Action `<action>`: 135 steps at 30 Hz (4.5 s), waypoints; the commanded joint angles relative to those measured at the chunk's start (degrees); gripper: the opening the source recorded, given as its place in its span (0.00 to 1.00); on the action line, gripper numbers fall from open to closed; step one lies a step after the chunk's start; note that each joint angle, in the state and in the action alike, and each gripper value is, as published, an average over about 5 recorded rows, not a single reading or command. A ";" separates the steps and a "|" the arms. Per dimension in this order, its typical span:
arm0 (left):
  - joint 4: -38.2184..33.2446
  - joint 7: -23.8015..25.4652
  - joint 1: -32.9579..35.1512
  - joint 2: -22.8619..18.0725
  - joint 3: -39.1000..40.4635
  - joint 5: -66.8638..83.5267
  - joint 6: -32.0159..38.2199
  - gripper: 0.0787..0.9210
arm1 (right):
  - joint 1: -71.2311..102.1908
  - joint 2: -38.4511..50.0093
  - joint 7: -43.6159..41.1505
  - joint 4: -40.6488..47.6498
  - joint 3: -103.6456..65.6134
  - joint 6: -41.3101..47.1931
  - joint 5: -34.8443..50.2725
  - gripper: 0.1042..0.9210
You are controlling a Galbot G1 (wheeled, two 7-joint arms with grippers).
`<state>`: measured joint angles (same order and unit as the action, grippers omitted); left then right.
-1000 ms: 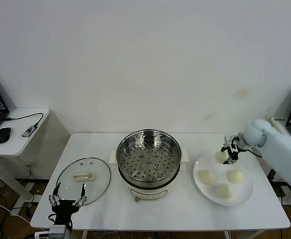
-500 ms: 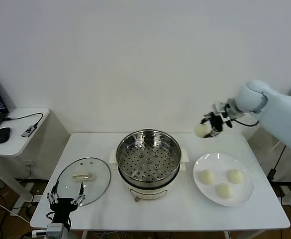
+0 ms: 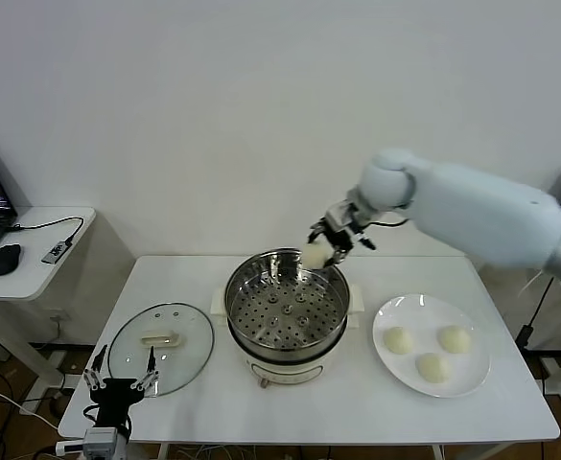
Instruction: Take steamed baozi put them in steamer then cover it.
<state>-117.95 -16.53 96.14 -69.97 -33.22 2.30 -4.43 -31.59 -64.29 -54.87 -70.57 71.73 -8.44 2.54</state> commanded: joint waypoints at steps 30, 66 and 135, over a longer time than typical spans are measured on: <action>-0.30 0.00 -0.07 -0.27 -0.25 -0.05 0.11 0.88 | 6.66 -10.30 7.80 12.45 2.63 -21.44 -22.60 0.71; -3.14 0.11 0.27 1.85 -0.08 -0.18 0.27 0.88 | -6.96 39.95 -5.88 -26.69 8.04 31.20 5.93 0.88; -2.81 -0.08 0.69 0.12 0.10 -1.67 0.30 0.88 | 32.95 25.19 0.39 -4.59 -20.42 25.33 -6.75 0.55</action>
<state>-120.77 -16.62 96.79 -69.85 -33.13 0.65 -4.13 1.18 -38.90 -54.43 -75.39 51.61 17.07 -3.85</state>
